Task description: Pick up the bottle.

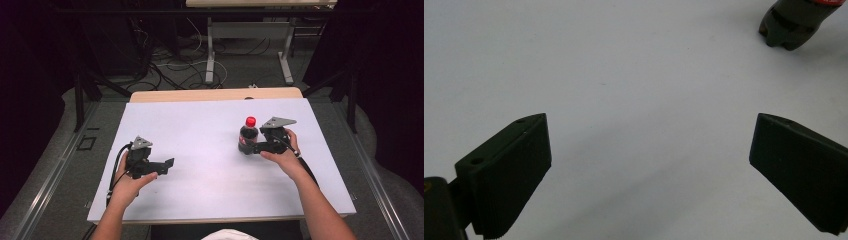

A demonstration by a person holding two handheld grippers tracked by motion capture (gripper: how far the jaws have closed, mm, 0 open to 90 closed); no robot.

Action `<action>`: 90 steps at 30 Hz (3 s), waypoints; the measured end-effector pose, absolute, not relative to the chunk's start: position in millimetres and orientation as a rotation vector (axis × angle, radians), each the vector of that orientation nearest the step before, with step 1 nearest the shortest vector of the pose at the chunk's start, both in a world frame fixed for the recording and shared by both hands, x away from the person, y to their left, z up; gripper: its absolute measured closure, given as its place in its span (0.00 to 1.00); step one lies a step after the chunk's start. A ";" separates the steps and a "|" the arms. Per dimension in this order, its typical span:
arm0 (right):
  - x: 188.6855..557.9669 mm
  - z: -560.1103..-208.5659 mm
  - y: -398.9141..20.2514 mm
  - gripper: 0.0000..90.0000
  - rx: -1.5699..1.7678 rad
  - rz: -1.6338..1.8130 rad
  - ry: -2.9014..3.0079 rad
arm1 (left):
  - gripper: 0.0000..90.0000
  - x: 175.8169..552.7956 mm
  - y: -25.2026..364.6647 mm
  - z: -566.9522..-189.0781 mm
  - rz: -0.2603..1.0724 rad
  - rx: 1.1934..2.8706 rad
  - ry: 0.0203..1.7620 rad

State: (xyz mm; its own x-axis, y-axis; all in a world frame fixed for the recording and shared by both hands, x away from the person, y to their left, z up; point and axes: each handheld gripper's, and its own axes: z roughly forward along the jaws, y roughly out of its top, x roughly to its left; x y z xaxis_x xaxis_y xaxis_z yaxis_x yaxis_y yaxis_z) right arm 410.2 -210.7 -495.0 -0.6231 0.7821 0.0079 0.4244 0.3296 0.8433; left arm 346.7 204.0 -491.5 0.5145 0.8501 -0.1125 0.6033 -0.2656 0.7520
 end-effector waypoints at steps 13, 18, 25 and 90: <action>426.3 -505.8 -198.6 0.29 1.070 1.174 2.223 | 0.04 347.8 207.9 -492.7 0.413 1.991 1.186; 428.7 -509.4 -197.8 0.30 1.067 1.154 2.239 | 0.05 347.7 208.3 -493.4 0.409 1.983 1.198; 430.9 -511.0 -197.8 0.31 1.067 1.173 2.245 | 0.05 348.0 208.9 -493.4 0.416 1.986 1.195; 346.0 -478.1 -155.4 0.33 0.719 1.271 2.479 | 0.13 349.1 151.5 -429.5 0.265 1.970 0.866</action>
State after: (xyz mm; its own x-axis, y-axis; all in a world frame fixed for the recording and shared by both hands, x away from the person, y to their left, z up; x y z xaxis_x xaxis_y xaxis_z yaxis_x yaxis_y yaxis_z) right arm 346.0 -155.4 -478.1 -0.8426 0.5385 -0.0077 0.3080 0.4936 0.8133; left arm 349.1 151.5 -429.5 0.7277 0.6677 -0.1569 0.4658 -0.3133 0.8275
